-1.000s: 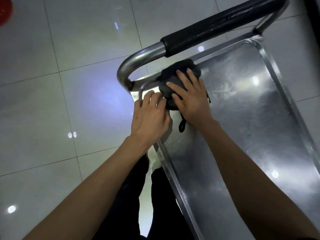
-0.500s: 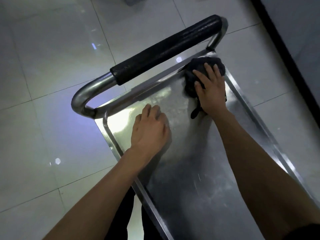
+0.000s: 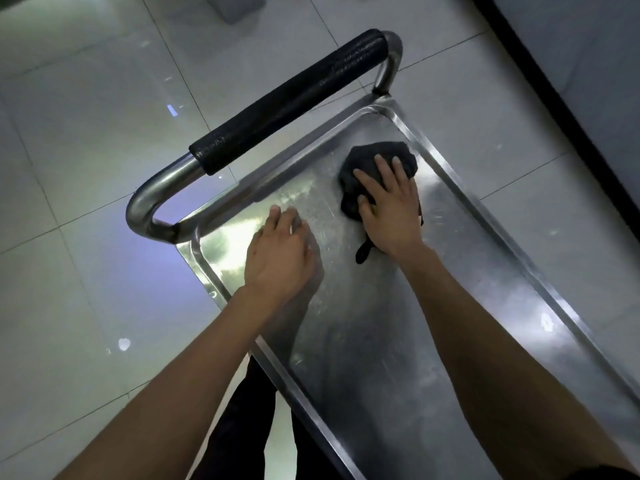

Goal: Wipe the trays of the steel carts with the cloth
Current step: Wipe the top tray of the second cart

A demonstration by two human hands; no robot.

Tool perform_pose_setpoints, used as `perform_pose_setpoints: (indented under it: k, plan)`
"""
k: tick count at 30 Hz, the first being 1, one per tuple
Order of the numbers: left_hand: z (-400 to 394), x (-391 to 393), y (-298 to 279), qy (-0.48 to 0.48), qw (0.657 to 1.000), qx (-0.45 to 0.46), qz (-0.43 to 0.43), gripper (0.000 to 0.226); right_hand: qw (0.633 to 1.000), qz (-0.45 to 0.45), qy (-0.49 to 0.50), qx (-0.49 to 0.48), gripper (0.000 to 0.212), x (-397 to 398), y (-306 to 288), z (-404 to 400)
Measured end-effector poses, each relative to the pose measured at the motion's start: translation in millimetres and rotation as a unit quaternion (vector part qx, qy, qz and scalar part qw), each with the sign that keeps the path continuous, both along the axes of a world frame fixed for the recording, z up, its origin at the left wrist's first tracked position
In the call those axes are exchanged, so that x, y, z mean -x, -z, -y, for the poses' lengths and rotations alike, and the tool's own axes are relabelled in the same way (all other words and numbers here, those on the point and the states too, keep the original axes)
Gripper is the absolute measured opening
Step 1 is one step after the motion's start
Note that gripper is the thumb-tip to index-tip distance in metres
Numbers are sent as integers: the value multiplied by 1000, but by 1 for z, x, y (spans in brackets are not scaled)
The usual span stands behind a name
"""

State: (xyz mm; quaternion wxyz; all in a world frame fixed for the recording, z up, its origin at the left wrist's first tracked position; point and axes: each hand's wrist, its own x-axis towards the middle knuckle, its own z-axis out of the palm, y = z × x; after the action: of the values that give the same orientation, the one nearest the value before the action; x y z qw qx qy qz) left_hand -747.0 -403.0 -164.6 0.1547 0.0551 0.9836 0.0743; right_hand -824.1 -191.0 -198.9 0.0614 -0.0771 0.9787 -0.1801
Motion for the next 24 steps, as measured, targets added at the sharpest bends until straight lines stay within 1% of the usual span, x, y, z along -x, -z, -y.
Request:
perform_pose_setpoints:
  k: [4, 7, 10, 12, 15, 18, 19, 21, 24]
  plan:
    - [2, -3, 3, 10, 1000, 6, 2, 46, 1000, 29, 1, 7, 51, -38, -3, 12]
    - [2, -9, 3, 1, 1000, -21, -10, 45, 996, 52, 12, 65, 57, -53, -13, 9]
    - [-5, -11, 0, 7, 998, -50, -44, 41, 989, 30, 72, 125, 55, -71, -20, -8]
    - [-16, -4, -3, 6, 995, -83, -54, 39, 983, 33, 113, 140, 55, -81, -22, -18]
    - [-36, 16, -6, -48, 987, -149, -40, 33, 982, 52, 122, 132, 59, -88, -19, -23]
    - [-51, 30, -5, -96, 969, -228, -8, 44, 977, 40, 136, 161, 56, -85, -18, -23]
    - [-53, 32, -5, -96, 968, -234, -4, 49, 975, 36, 141, 165, 55, -83, -18, -24]
    - [-53, 35, -2, -74, 973, -216, -5, 54, 979, 37, 139, 147, 55, -77, -18, -25]
    - [-50, 32, 4, -52, 980, -190, -17, 53, 984, 32, 135, 114, 54, -76, -17, -26]
